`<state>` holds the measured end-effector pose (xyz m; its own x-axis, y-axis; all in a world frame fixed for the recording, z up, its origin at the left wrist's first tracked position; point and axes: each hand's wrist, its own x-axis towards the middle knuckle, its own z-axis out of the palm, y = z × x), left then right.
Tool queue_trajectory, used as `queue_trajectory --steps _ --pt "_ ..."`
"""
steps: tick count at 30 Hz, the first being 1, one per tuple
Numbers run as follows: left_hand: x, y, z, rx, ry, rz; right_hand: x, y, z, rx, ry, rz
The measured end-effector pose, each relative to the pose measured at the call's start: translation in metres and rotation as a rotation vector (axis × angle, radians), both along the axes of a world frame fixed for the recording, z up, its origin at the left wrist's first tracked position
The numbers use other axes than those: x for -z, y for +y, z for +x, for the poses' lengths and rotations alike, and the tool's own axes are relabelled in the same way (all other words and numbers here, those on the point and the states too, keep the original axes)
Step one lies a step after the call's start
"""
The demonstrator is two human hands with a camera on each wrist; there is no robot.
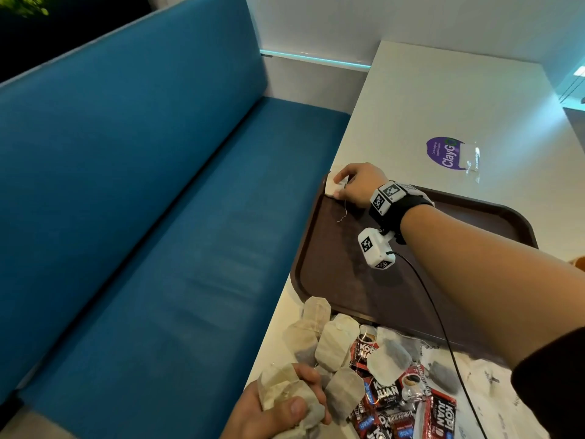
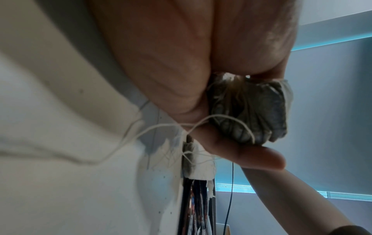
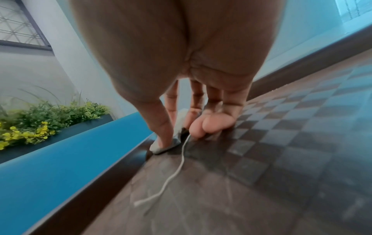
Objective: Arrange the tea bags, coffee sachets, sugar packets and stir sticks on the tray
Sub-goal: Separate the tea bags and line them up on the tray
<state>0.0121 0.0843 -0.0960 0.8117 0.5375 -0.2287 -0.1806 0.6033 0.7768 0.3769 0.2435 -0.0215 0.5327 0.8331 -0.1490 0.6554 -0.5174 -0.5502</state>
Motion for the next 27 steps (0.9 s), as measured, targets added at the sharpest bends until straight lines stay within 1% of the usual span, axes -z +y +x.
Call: queue_trajectory --steps 2,5,8,12,16,20,23,27 --pt "-0.006 0.004 0.005 0.041 -0.048 -0.097 -0.006 -0.004 -0.001 0.016 0.029 0.008" --pt "-0.014 -0.002 0.001 0.069 -0.064 -0.144 -0.018 -0.017 -0.002 0.073 0.074 0.084" --pt "-0.025 -0.014 -0.001 0.054 -0.116 -0.247 -0.038 -0.040 -0.009 0.057 0.102 0.131" --pt "-0.031 -0.027 -0.004 -0.007 -0.122 -0.253 -0.072 -0.091 -0.041 0.009 0.226 0.217" --pt "-0.036 -0.032 -0.005 -0.017 -0.109 -0.204 -0.095 -0.161 -0.097 -0.064 0.404 0.293" --pt "-0.039 -0.036 -0.006 -0.040 -0.087 -0.170 -0.091 -0.222 -0.149 -0.097 0.520 0.266" --pt "-0.042 -0.039 -0.008 -0.047 -0.063 -0.116 -0.075 -0.250 -0.181 -0.106 0.516 0.237" --pt "-0.042 -0.042 -0.010 -0.047 -0.024 -0.041 -0.050 -0.270 -0.208 -0.012 0.568 0.233"
